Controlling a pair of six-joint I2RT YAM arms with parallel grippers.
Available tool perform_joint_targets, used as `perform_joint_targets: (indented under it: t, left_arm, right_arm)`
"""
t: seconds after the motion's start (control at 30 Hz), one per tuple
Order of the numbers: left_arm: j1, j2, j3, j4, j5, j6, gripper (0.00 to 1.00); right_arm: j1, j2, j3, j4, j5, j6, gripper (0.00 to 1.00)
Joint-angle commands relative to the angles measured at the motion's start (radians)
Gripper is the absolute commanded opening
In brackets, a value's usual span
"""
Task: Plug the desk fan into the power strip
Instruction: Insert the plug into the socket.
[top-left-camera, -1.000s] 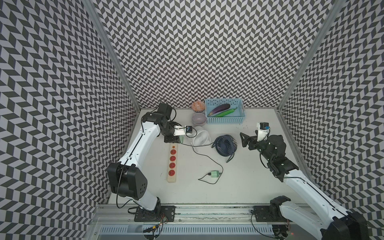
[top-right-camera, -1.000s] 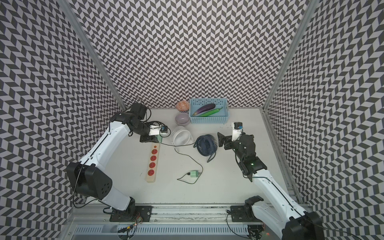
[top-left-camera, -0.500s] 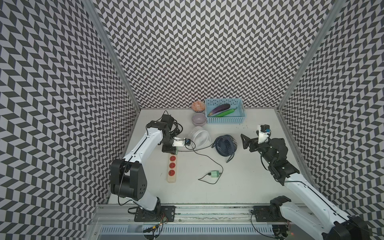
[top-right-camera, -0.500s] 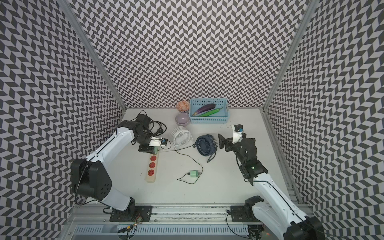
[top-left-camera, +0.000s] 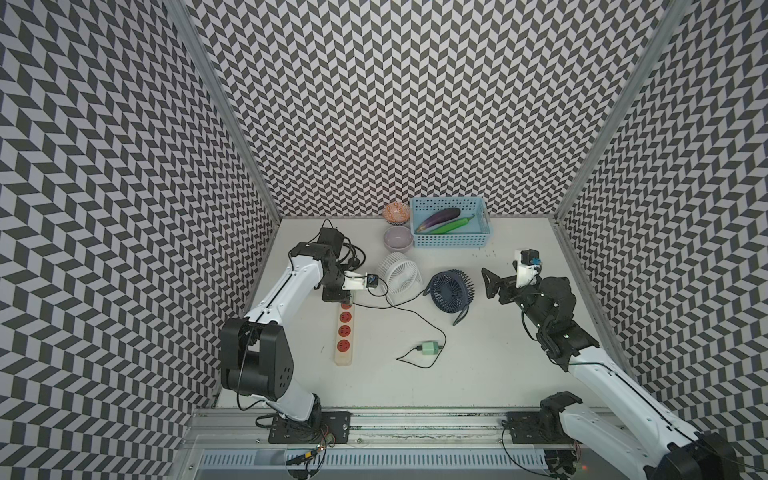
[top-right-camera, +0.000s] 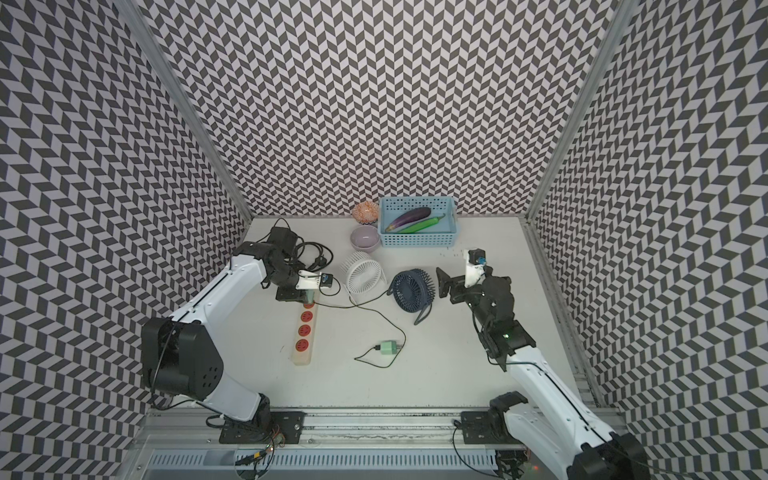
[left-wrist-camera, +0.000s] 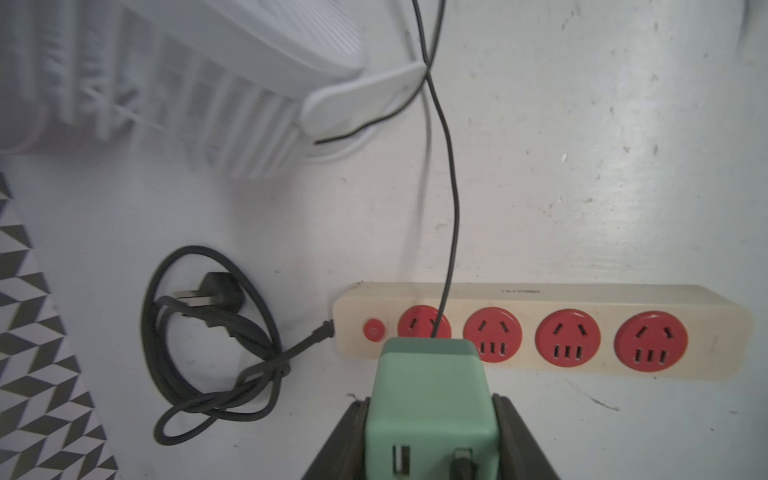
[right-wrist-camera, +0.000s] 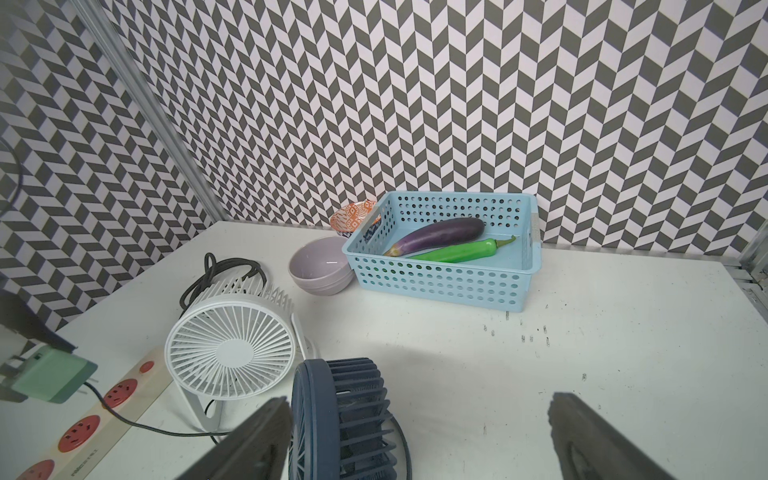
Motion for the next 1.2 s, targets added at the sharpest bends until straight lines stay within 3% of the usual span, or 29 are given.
perform_joint_targets:
  t: [0.0,0.13,0.23,0.47,0.57,0.8,1.17]
  left_arm:
    - [0.005,-0.052,0.079,-0.063,0.212,-0.034,0.0]
    - [0.005,-0.025,0.123,-0.198,0.352,-0.038,0.0]
    - [-0.009,-0.012,0.078,-0.282,0.376,-0.02,0.0]
    - [-0.039,-0.102,-0.119,-0.269,0.154,0.034,0.0]
    - [-0.039,-0.139,-0.182,-0.187,-0.006,0.034,0.0]
    - [-0.013,-0.136,-0.219,-0.043,-0.241,0.049,0.0]
    - [0.037,-0.027,-0.113,0.098,-0.23,0.052,0.0]
  right_arm:
    - [-0.006,-0.031,-0.013,0.052,0.013,-0.007,1.0]
    - [-0.006,-0.038,-0.016,0.045,0.022,-0.017,1.0]
    - [-0.006,-0.041,-0.026,0.06,0.021,-0.013,1.0]
    - [-0.006,-0.032,-0.018,0.062,0.022,-0.021,1.0]
    - [-0.006,-0.027,-0.015,0.056,0.024,-0.023,1.0]
    - [-0.006,-0.034,-0.011,0.045,0.028,-0.032,1.0]
    - [-0.006,-0.031,-0.012,0.051,0.024,-0.027,1.0]
